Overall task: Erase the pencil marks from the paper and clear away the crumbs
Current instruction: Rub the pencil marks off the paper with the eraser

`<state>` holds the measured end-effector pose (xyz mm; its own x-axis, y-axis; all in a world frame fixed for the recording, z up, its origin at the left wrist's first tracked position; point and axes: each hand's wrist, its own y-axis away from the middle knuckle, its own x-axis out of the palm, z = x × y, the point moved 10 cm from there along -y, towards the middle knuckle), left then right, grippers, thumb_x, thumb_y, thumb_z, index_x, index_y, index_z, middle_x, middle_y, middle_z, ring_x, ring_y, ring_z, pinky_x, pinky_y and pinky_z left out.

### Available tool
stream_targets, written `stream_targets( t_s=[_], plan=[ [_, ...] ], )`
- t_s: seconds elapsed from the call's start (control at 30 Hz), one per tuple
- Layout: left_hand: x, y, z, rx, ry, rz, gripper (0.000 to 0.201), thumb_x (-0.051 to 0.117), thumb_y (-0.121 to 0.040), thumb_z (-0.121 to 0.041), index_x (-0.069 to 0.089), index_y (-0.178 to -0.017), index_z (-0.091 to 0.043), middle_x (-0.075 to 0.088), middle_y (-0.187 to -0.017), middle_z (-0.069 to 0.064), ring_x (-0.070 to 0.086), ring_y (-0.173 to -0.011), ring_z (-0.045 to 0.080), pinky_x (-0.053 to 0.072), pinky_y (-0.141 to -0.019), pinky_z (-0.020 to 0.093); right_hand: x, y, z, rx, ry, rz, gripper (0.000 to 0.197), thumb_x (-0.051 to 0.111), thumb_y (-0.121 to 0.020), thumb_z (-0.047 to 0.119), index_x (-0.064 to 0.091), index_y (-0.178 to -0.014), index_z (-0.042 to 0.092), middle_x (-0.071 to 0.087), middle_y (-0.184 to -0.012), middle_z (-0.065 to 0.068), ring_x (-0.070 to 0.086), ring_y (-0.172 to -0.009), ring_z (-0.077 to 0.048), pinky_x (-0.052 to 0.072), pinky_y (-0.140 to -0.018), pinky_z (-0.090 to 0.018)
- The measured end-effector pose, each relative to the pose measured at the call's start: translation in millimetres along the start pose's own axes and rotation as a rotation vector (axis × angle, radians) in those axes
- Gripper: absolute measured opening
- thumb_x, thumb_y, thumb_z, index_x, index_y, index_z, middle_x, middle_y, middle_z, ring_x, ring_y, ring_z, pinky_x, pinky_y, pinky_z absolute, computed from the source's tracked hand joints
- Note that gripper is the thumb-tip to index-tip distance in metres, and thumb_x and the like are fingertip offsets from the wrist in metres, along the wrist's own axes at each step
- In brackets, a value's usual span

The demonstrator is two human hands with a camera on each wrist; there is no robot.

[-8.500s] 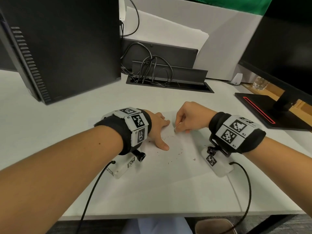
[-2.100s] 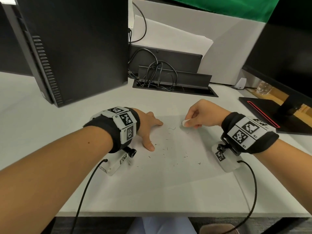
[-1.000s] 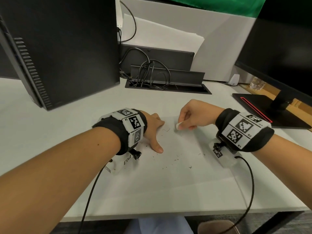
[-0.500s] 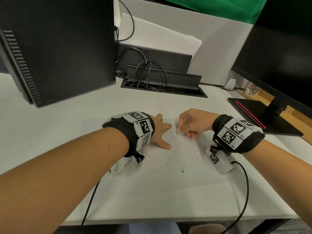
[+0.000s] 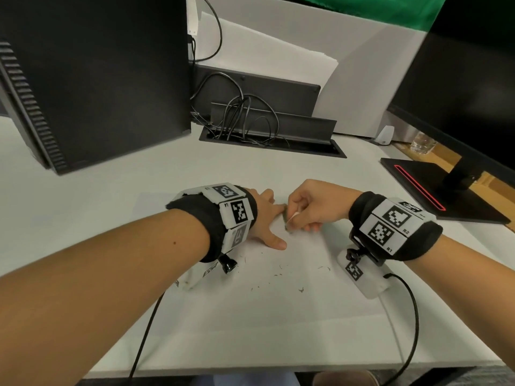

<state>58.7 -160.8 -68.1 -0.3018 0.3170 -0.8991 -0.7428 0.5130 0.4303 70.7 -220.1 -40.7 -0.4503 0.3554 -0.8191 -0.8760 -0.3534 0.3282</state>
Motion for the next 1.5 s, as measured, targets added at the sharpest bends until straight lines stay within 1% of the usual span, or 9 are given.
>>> stream_targets(
  t_s=[0.1, 0.27, 0.4, 0.53, 0.67, 0.8, 0.97, 1.1, 1.5],
  plan=[
    [0, -2, 1, -0.003, 0.002, -0.006, 0.089, 0.046, -0.083, -0.067, 0.006, -0.151, -0.025, 0.021, -0.147, 0.007, 0.035, -0.129, 0.03, 0.035, -0.099, 0.041, -14, -4, -4, 0.014, 0.04, -0.096, 0.008, 0.07, -0.078, 0.009, 0.066, -0.08, 0.001, 0.061, -0.057, -0.004, 0.052, -0.038, -0.003, 0.045, -0.048, -0.016],
    [1, -4, 2, -0.005, 0.008, -0.003, 0.089, 0.046, -0.082, -0.068, 0.009, -0.15, -0.024, 0.021, -0.147, 0.006, 0.035, -0.13, 0.028, 0.036, -0.099, 0.041, 7, 1, 4, -0.024, -0.021, 0.038, 0.009, 0.072, -0.077, 0.009, 0.068, -0.081, 0.002, 0.061, -0.057, -0.004, 0.054, -0.042, -0.007, 0.049, -0.05, -0.017],
    [0, -3, 1, -0.01, 0.012, -0.009, 0.089, 0.046, -0.083, -0.066, 0.007, -0.151, -0.023, 0.02, -0.148, 0.006, 0.034, -0.13, 0.029, 0.035, -0.1, 0.041, -15, -6, -4, 0.009, 0.028, -0.097, 0.011, 0.071, -0.078, 0.011, 0.068, -0.082, 0.001, 0.066, -0.064, -0.011, 0.056, -0.045, -0.009, 0.049, -0.052, -0.017],
    [1, -3, 1, -0.002, -0.006, 0.006, 0.086, 0.045, -0.083, -0.067, 0.011, -0.149, -0.024, 0.022, -0.146, 0.007, 0.035, -0.129, 0.028, 0.036, -0.099, 0.04, 7, -2, 6, -0.022, -0.044, 0.03, 0.012, 0.072, -0.077, 0.01, 0.069, -0.084, 0.0, 0.064, -0.06, -0.007, 0.057, -0.046, -0.009, 0.052, -0.053, -0.02],
    [0, -4, 1, -0.018, -0.01, 0.01, 0.091, 0.045, -0.083, -0.067, 0.003, -0.151, -0.022, 0.017, -0.15, 0.006, 0.032, -0.131, 0.03, 0.035, -0.101, 0.041, -14, -4, -2, 0.015, 0.003, -0.099, 0.011, 0.071, -0.078, 0.008, 0.068, -0.082, -0.001, 0.063, -0.06, -0.007, 0.055, -0.043, -0.008, 0.05, -0.052, -0.02],
    [1, -4, 1, -0.024, -0.02, 0.022, 0.093, 0.045, -0.083, -0.067, 0.001, -0.151, -0.022, 0.013, -0.152, 0.007, 0.029, -0.134, 0.031, 0.033, -0.103, 0.043, 6, 4, 2, 0.009, -0.035, 0.035, 0.007, 0.073, -0.076, 0.008, 0.068, -0.076, 0.003, 0.061, -0.056, -0.006, 0.054, -0.044, -0.009, 0.049, -0.05, -0.018],
    [1, -3, 2, -0.032, -0.016, 0.025, 0.095, 0.044, -0.083, -0.067, -0.003, -0.151, -0.019, 0.011, -0.154, 0.007, 0.029, -0.135, 0.029, 0.033, -0.104, 0.042, -11, 3, -8, 0.063, -0.017, -0.076, 0.008, 0.073, -0.076, 0.007, 0.067, -0.071, 0.006, 0.062, -0.056, -0.005, 0.054, -0.04, -0.006, 0.047, -0.049, -0.019],
    [1, -3, 2, -0.034, -0.021, 0.031, 0.095, 0.045, -0.083, -0.067, -0.002, -0.151, -0.021, 0.012, -0.153, 0.007, 0.029, -0.134, 0.03, 0.034, -0.103, 0.041, 4, 9, 0, 0.026, -0.031, 0.006, 0.006, 0.073, -0.076, 0.007, 0.068, -0.073, 0.005, 0.061, -0.054, -0.004, 0.054, -0.041, -0.007, 0.048, -0.049, -0.018],
    [1, -2, 2, -0.044, -0.018, 0.037, 0.095, 0.045, -0.084, -0.066, -0.003, -0.151, -0.02, 0.01, -0.153, 0.005, 0.029, -0.134, 0.029, 0.034, -0.102, 0.042, -21, 9, -14, 0.097, 0.118, -0.177, 0.016, 0.072, -0.075, 0.008, 0.061, -0.065, 0.013, 0.054, -0.04, 0.01, 0.049, -0.036, -0.003, 0.044, -0.05, -0.016]
  ],
)
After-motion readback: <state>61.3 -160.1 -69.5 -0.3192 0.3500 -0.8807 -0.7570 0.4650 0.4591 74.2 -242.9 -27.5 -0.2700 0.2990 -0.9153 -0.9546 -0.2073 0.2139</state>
